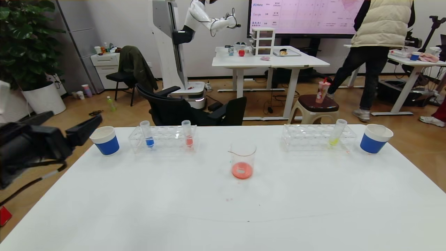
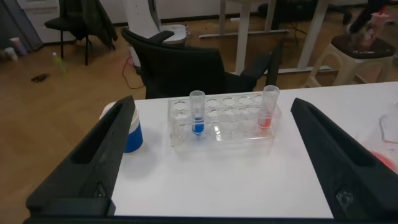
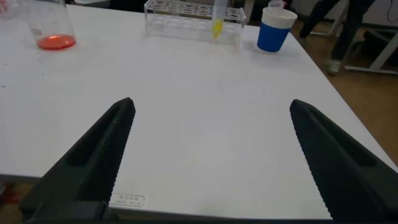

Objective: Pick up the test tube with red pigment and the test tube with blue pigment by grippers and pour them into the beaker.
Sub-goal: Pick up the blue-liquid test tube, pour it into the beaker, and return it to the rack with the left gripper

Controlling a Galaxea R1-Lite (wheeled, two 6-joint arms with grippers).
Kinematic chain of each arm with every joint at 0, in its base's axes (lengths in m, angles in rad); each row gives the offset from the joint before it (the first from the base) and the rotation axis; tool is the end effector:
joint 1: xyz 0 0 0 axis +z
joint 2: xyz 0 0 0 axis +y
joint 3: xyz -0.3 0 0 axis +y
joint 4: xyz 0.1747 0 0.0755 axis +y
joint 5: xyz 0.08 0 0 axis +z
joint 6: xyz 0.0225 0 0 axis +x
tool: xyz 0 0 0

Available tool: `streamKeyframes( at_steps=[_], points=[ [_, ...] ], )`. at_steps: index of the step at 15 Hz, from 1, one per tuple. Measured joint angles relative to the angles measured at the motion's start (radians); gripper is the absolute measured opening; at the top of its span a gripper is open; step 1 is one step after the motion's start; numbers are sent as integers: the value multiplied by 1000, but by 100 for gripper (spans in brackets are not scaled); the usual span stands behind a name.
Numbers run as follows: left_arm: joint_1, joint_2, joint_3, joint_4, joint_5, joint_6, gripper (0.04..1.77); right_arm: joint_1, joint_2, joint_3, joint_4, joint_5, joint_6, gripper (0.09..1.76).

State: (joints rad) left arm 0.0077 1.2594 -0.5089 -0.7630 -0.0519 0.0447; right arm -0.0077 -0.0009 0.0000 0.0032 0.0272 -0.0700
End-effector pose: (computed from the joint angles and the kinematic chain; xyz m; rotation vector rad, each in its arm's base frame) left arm 0.1898 0.0003 0.2229 0.0451 -0.0135 -0.0439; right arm -0.0229 0.0008 0.0752 -0.0700 0.0016 0.0196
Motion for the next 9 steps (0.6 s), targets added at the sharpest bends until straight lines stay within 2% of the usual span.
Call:
streamKeyframes(
  at_steps=[5,9],
  points=[
    [13,370,0,-332,4,1,175,0,0,0,0,0,0,174],
    [32,599,32,-577,4,-7,175,0,0,0,0,0,0,174]
  ],
)
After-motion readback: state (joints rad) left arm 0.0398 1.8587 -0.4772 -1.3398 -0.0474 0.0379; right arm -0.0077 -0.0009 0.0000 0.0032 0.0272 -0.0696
